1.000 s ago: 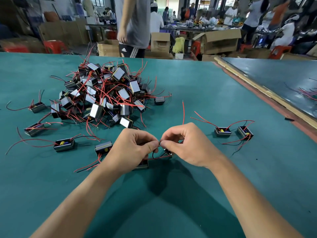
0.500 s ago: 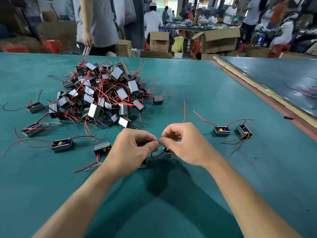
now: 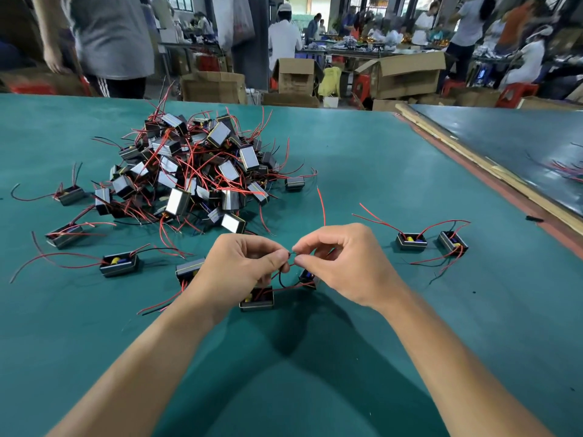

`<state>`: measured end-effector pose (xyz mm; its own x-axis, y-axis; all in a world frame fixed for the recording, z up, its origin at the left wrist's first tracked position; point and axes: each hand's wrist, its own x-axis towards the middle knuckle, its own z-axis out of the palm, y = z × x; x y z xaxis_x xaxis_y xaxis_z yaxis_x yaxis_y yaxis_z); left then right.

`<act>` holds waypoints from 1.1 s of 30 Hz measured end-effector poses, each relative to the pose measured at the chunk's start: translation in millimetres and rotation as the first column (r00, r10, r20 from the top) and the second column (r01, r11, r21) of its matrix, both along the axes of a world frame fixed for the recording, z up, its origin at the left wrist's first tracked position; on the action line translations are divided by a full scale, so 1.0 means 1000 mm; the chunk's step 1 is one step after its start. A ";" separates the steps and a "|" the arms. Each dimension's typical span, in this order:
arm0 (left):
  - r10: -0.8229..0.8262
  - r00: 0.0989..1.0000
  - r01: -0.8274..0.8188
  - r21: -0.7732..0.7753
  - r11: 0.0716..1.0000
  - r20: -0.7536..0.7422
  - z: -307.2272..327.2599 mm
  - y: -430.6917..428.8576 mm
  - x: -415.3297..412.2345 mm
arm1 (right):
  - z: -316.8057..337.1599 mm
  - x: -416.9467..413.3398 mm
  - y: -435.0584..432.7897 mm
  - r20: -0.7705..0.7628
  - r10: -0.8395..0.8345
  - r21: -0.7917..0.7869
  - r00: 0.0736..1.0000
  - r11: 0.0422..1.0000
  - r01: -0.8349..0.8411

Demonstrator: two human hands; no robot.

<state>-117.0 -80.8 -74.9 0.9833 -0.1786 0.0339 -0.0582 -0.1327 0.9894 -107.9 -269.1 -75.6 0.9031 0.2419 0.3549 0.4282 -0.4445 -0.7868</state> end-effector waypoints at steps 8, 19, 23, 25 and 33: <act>-0.011 1.000 0.011 -0.027 1.000 -0.023 0.001 0.001 0.000 | 0.000 -0.001 0.002 0.074 0.005 -0.052 0.997 0.999 -0.001; -0.060 0.955 -0.015 0.251 0.968 0.290 -0.002 -0.010 -0.010 | 0.011 -0.001 -0.002 -0.522 0.127 0.160 0.843 0.986 -0.050; 0.010 0.969 -0.054 0.172 0.984 0.246 -0.001 -0.007 -0.007 | 0.007 -0.002 0.003 -0.230 0.012 0.126 0.973 0.992 0.018; 0.043 0.979 -0.067 0.119 0.991 0.197 0.000 -0.004 -0.005 | 0.005 -0.003 0.005 -0.103 0.015 0.088 0.995 0.996 -0.006; 0.032 0.996 -0.036 0.044 0.998 0.084 -0.003 -0.002 -0.002 | -0.001 -0.003 0.003 0.059 -0.024 -0.108 0.998 0.994 0.031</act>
